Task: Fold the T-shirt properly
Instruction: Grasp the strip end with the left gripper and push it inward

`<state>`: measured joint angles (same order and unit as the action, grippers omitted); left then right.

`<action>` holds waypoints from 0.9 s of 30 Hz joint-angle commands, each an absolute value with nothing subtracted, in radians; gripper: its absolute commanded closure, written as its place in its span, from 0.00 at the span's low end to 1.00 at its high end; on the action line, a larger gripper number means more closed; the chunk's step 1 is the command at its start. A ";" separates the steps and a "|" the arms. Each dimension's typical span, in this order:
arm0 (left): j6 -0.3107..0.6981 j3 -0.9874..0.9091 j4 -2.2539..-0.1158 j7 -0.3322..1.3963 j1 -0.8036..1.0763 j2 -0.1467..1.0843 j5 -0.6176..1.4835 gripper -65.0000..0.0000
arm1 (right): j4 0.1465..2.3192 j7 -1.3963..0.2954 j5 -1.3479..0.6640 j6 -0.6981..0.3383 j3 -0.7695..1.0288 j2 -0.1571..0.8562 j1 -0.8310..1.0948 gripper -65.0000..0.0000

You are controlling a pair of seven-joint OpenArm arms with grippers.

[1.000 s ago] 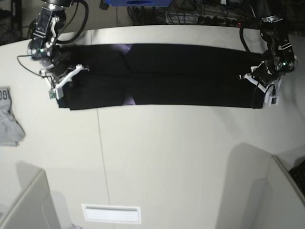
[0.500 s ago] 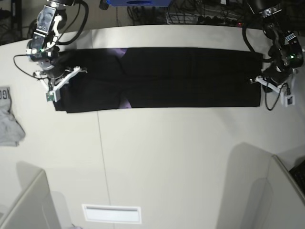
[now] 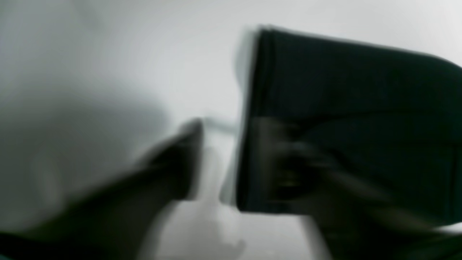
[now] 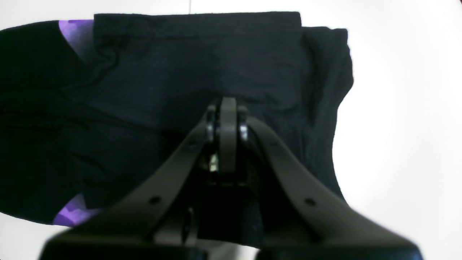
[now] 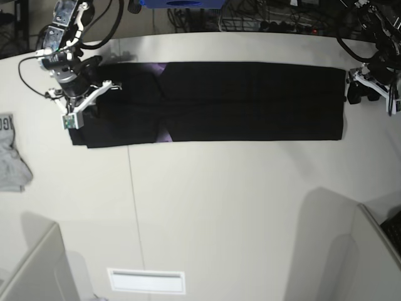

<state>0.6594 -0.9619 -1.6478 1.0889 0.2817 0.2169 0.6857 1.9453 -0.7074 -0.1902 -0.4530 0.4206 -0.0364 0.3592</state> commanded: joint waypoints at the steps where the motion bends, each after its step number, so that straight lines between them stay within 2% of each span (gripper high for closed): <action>1: 0.667 -0.975 -1.638 1.072 0.282 0.237 0.733 0.20 | 1.963 -0.685 -0.200 -0.452 0.420 -0.033 0.355 1.00; 2: 0.668 -0.975 -1.610 1.070 0.282 0.239 0.751 0.08 | 1.963 -0.685 -0.200 -0.453 0.420 -0.033 0.355 1.00; 3: 0.670 -0.974 -1.592 1.069 0.280 0.239 0.762 0.00 | 1.963 -0.685 -0.200 -0.453 0.420 -0.033 0.355 1.00; 10: 0.673 -0.967 -1.569 1.072 0.232 0.231 0.763 0.00 | 1.963 -0.687 -0.200 -0.453 0.418 -0.033 0.361 1.00; 16: 0.665 -0.842 -1.529 1.069 0.208 0.236 0.759 0.00 | 1.966 -0.687 -0.199 -0.453 0.349 -0.033 0.383 1.00; 20: 0.665 -0.822 -1.446 1.067 0.208 0.236 0.759 0.00 | 1.966 -0.685 -0.199 -0.453 0.335 -0.033 0.390 1.00; 21: 0.665 -0.823 -1.425 1.067 0.208 0.237 0.759 0.04 | 1.966 -0.684 -0.199 -0.453 0.335 -0.033 0.390 1.00; 23: 0.665 -0.823 -1.389 1.066 0.208 0.239 0.759 0.20 | 1.966 -0.684 -0.199 -0.453 0.335 -0.033 0.390 1.00; 25: 0.665 -0.823 -1.368 1.064 0.208 0.239 0.759 0.39 | 1.966 -0.684 -0.199 -0.453 0.337 -0.033 0.392 1.00; 27: 0.665 -0.817 -1.363 1.064 0.208 0.239 0.759 0.62 | 1.966 -0.684 -0.199 -0.453 0.338 -0.033 0.392 1.00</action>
